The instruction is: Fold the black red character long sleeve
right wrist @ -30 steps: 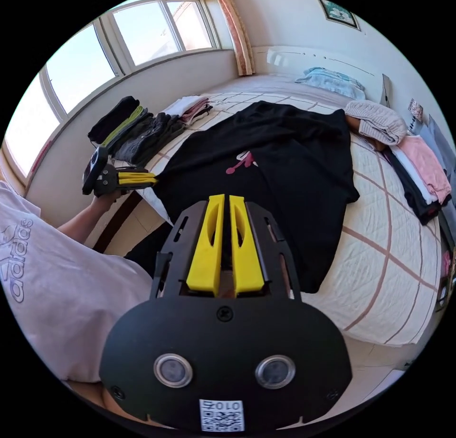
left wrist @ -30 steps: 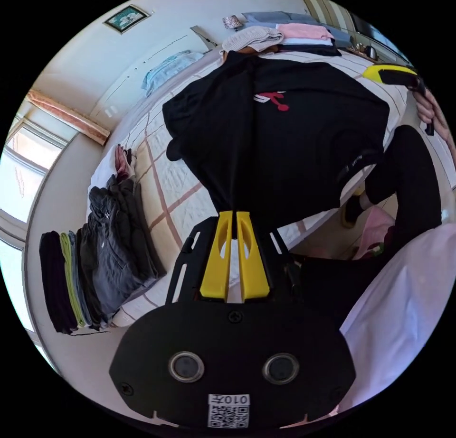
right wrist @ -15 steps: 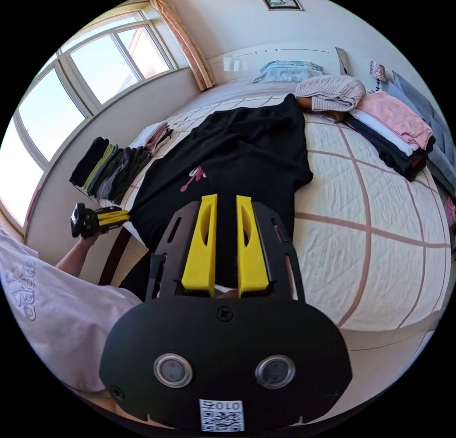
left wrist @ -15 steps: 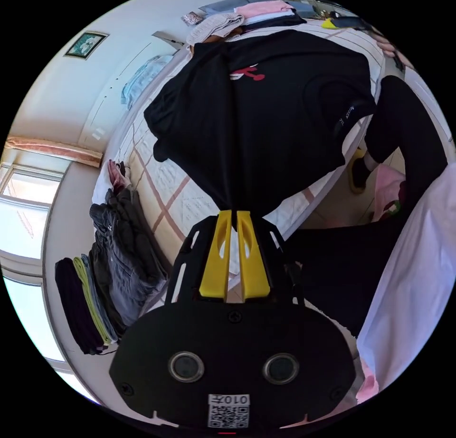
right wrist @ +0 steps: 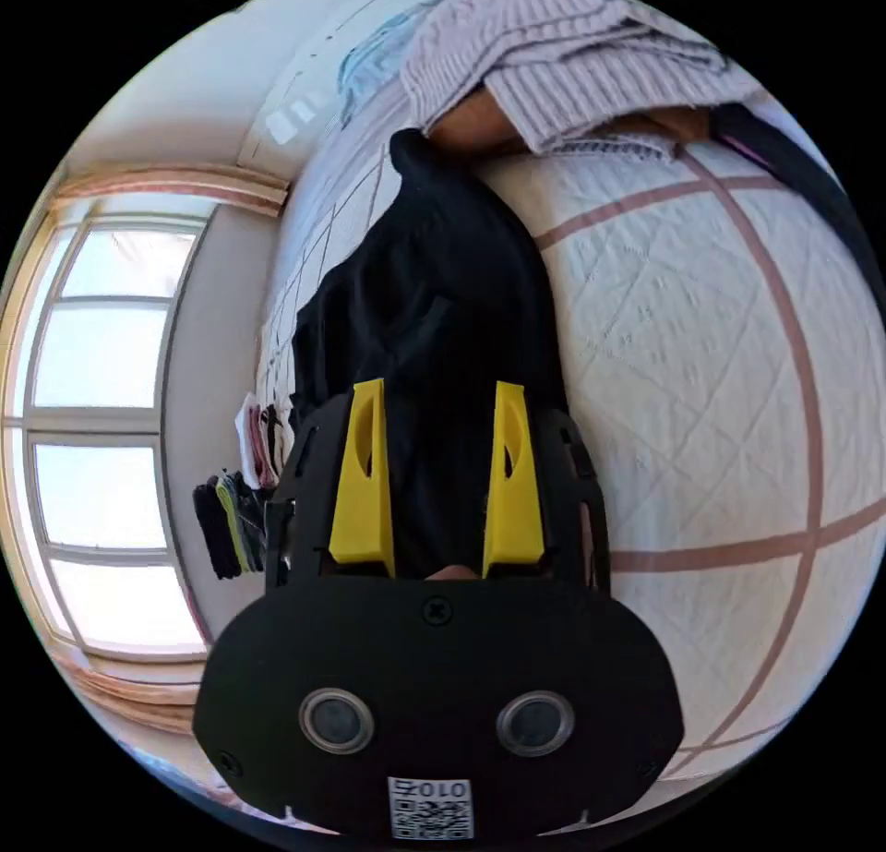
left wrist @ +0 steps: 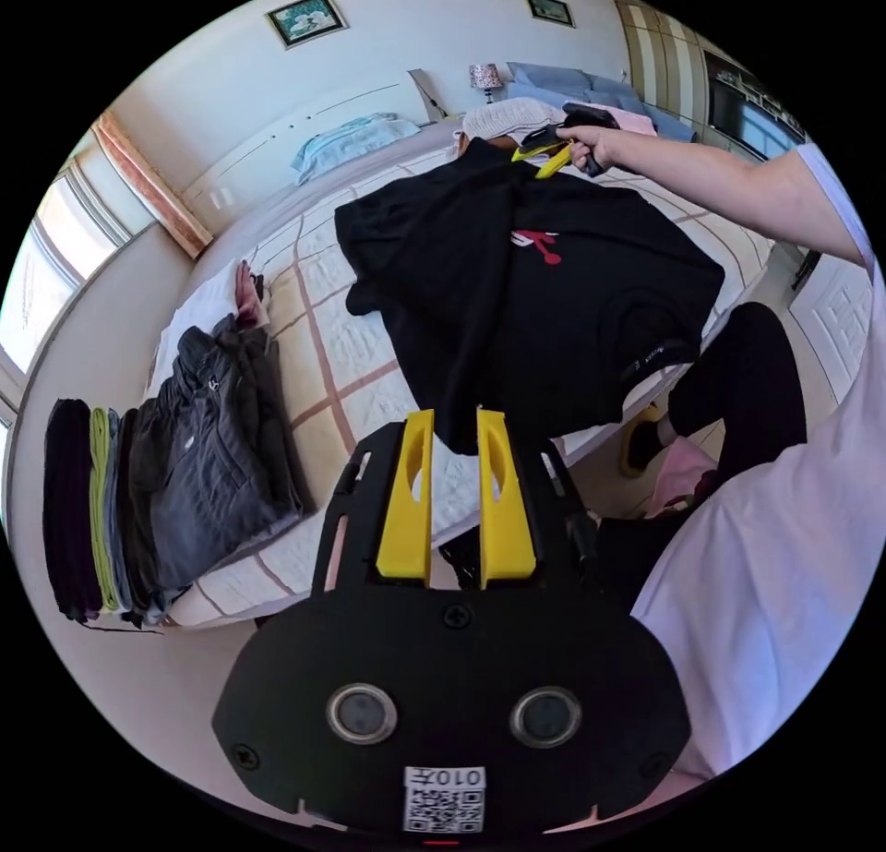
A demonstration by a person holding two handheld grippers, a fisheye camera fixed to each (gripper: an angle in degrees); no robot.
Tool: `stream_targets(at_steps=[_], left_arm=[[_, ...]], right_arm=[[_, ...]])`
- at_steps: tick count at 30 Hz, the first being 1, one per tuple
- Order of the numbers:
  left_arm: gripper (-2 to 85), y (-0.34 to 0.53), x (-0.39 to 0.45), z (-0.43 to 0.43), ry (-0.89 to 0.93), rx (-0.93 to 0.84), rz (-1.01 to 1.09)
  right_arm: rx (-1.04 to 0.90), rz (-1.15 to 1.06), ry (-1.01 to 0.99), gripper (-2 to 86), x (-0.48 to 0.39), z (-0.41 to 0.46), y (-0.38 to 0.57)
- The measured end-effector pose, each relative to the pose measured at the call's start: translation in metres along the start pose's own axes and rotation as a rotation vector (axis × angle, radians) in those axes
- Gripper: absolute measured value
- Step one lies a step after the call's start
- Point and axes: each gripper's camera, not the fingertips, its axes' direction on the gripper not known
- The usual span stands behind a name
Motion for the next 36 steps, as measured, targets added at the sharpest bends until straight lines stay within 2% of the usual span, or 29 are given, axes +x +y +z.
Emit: stream_targets(at_steps=[3,5,9,10,11,13,15,19,20,22,24,25,26,27,29,31,32,34,36], left_arm=[[5.4,-0.014,-0.001,0.023,0.050,-0.030,0.009],[5.4,-0.013,-0.003,0.045,0.099,-0.095,0.008],[5.4,-0.002,-0.009,0.047,0.110,-0.059,-0.010],[5.4,0.001,-0.010,0.048,0.120,-0.054,-0.013],[5.4,0.003,-0.012,0.049,0.125,-0.053,-0.016],[5.3,0.006,-0.014,0.049,0.139,-0.046,-0.031],[5.4,0.010,-0.015,0.048,0.152,-0.042,-0.036],[5.6,0.018,-0.012,0.039,0.152,-0.035,0.010],[5.6,0.021,-0.011,0.032,0.139,-0.014,0.011],[5.8,0.024,-0.013,0.022,0.151,0.037,-0.011],[6.1,0.025,-0.014,0.023,0.169,0.035,-0.030],[6.3,0.025,-0.013,0.032,0.166,-0.014,-0.029],[6.6,0.025,-0.010,0.044,0.171,-0.067,-0.010],[6.8,0.026,-0.008,0.047,0.174,-0.064,-0.001],[7.5,0.031,-0.002,0.044,0.162,-0.030,0.037],[8.1,0.034,0.008,0.033,0.116,-0.014,0.097],[8.4,0.040,0.016,0.024,0.086,0.015,0.143],[8.8,0.050,0.029,0.017,0.075,0.050,0.224],[9.0,0.061,0.047,0.012,0.043,0.075,0.340]], right_arm=[[0.057,-0.007,-0.075,4.6,-0.005,-0.010,-0.013],[0.056,-0.082,-0.008,4.2,-0.023,-0.015,-0.016],[0.163,-0.286,0.114,4.0,-0.055,-0.027,-0.006],[0.141,-0.271,0.170,4.0,-0.052,-0.021,-0.007],[0.040,-0.222,0.276,4.0,-0.042,-0.002,-0.012],[-0.043,-0.219,0.315,4.3,-0.029,0.021,-0.014],[0.120,-0.309,0.289,5.3,-0.035,0.010,0.002],[0.285,-0.410,0.374,6.3,-0.072,-0.012,0.033],[0.305,-0.493,0.354,5.9,-0.090,-0.011,0.050],[0.200,-0.581,0.324,5.9,-0.111,0.009,0.068],[-0.091,-0.530,0.341,6.9,-0.112,0.068,0.073],[-0.142,-0.531,0.353,6.9,-0.108,0.085,0.075],[-0.180,-0.509,0.399,7.0,-0.098,0.111,0.080],[-0.090,-0.468,0.369,6.7,-0.093,0.105,0.088],[-0.044,-0.462,0.224,6.8,-0.099,0.086,0.103],[0.053,-0.588,0.234,6.9,-0.122,0.062,0.142],[0.093,-0.719,0.278,6.8,-0.139,0.051,0.179],[0.028,-0.947,0.319,7.0,-0.154,0.050,0.244],[-0.097,-1.145,0.461,8.9,-0.147,0.068,0.336]])
